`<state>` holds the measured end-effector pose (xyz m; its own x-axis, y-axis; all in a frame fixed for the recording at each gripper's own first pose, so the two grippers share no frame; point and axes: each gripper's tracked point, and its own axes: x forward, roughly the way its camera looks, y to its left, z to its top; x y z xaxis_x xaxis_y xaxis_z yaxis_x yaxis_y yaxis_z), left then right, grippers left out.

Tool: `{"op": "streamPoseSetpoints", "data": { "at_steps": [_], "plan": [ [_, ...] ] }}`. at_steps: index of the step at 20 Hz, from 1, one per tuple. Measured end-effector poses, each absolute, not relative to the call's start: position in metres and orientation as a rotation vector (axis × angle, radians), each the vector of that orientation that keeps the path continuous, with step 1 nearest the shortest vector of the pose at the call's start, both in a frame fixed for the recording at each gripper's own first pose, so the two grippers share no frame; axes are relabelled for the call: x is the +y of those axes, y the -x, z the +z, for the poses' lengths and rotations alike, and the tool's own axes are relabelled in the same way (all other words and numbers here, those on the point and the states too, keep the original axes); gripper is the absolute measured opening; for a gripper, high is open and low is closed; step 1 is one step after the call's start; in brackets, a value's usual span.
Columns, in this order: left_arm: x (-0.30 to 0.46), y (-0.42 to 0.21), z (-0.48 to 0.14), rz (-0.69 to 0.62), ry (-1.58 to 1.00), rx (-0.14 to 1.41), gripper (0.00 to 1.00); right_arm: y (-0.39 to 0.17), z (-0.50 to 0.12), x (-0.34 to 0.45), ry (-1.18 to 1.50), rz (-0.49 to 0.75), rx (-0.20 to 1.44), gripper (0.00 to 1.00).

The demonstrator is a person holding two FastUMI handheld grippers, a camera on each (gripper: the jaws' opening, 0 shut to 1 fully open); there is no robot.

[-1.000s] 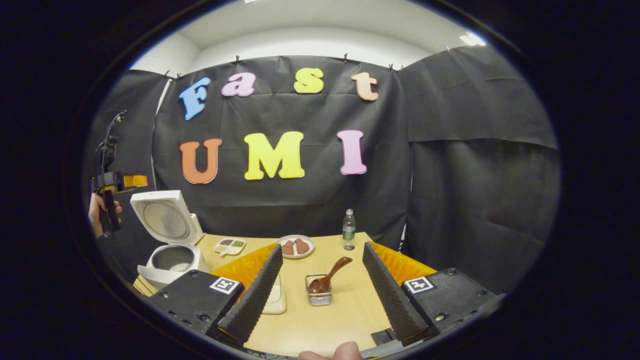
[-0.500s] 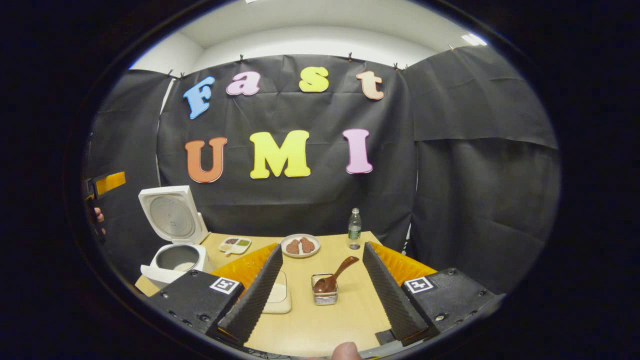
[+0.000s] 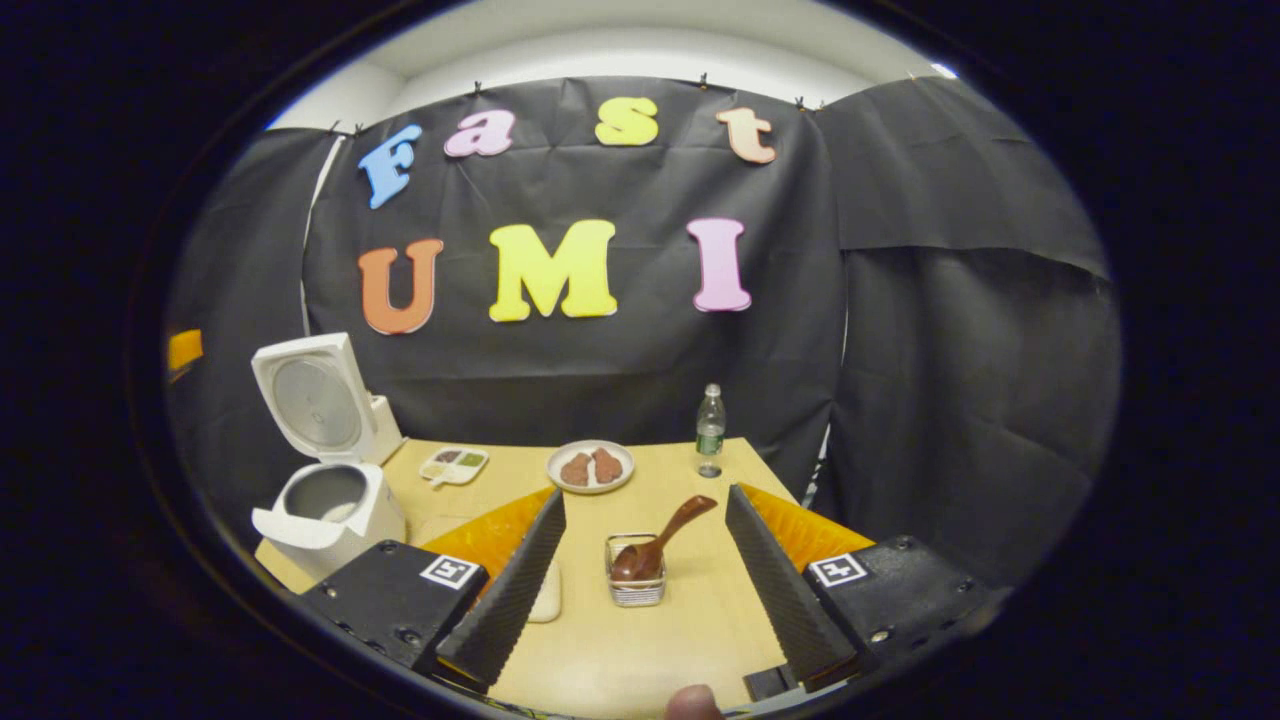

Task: Close the left gripper, press the button to open the rice cooker; take a wooden spoon from the chopstick holder with the right hand, scoop a spoonful of rice and pour it into the rice cooker, then put the wooden spoon back into the chopstick holder.

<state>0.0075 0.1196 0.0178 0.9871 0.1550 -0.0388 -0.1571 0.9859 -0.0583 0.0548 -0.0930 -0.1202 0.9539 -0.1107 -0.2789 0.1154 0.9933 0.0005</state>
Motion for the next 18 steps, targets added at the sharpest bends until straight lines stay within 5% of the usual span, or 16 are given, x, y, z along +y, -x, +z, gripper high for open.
{"op": "streamPoseSetpoints", "data": {
  "at_steps": [7, 9, 11, 12, 13, 18],
  "plan": [
    [0.099, -0.013, 0.012, 0.259, 0.067, 0.082, 0.94, -0.127, -0.214, -0.119, -0.128, -0.037, 0.409, 0.99],
    [0.095, -0.013, 0.011, 0.291, 0.016, 0.08, 0.94, -0.146, -0.244, -0.124, -0.169, -0.019, 0.46, 0.85],
    [0.09, -0.017, 0.014, 0.317, 0.002, 0.076, 0.94, -0.165, -0.268, -0.129, -0.205, -0.005, 0.499, 0.86],
    [0.087, -0.02, 0.015, 0.33, 0.014, 0.074, 0.94, -0.174, -0.277, -0.131, -0.221, 0.0, 0.514, 0.75],
    [0.086, -0.022, 0.013, 0.348, 0.028, 0.076, 0.94, -0.18, -0.285, -0.134, -0.237, 0.006, 0.524, 0.78],
    [0.078, -0.031, 0.002, 0.393, 0.056, 0.121, 0.94, -0.209, -0.303, -0.129, -0.328, 0.054, 0.541, 0.46]
  ]
}}
